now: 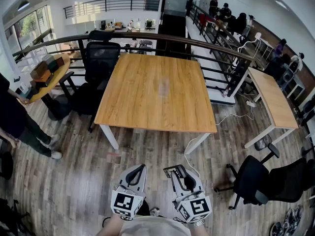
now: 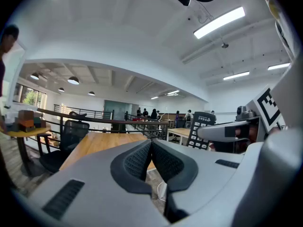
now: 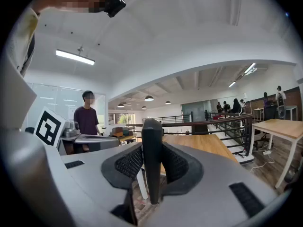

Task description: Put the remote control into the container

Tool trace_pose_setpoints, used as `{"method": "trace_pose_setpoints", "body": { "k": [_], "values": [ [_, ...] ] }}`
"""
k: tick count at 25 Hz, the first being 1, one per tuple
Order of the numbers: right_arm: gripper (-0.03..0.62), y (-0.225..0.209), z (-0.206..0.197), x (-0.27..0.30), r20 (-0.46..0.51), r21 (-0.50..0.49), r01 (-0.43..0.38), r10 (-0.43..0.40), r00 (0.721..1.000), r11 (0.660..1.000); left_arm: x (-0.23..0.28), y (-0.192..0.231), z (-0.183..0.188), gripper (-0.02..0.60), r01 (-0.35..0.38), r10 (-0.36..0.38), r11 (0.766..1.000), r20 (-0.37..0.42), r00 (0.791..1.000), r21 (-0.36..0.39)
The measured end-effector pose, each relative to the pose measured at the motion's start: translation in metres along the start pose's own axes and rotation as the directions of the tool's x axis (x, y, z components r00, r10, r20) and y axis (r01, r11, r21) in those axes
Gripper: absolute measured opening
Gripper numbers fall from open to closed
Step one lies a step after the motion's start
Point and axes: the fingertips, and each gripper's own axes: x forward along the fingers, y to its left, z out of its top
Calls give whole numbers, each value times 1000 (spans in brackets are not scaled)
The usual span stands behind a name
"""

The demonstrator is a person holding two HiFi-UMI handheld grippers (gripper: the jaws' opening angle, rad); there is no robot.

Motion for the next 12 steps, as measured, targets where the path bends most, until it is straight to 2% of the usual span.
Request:
{"method": "trace_pose_setpoints", "body": {
  "k": [3, 8, 12],
  "values": [
    [127, -13, 9, 31, 3, 15, 20, -20, 1000, 1000, 25, 12, 6, 11, 43, -43, 999, -6, 999, 29],
    [127, -24, 34, 85, 32, 42, 47, -48, 998, 998, 66, 61, 31, 11, 69, -70, 997, 14, 997, 40],
    [127, -35, 38, 121, 35, 55, 82, -84, 996, 995, 96, 90, 42, 11, 102, -104, 992, 18, 994, 75]
  ]
}}
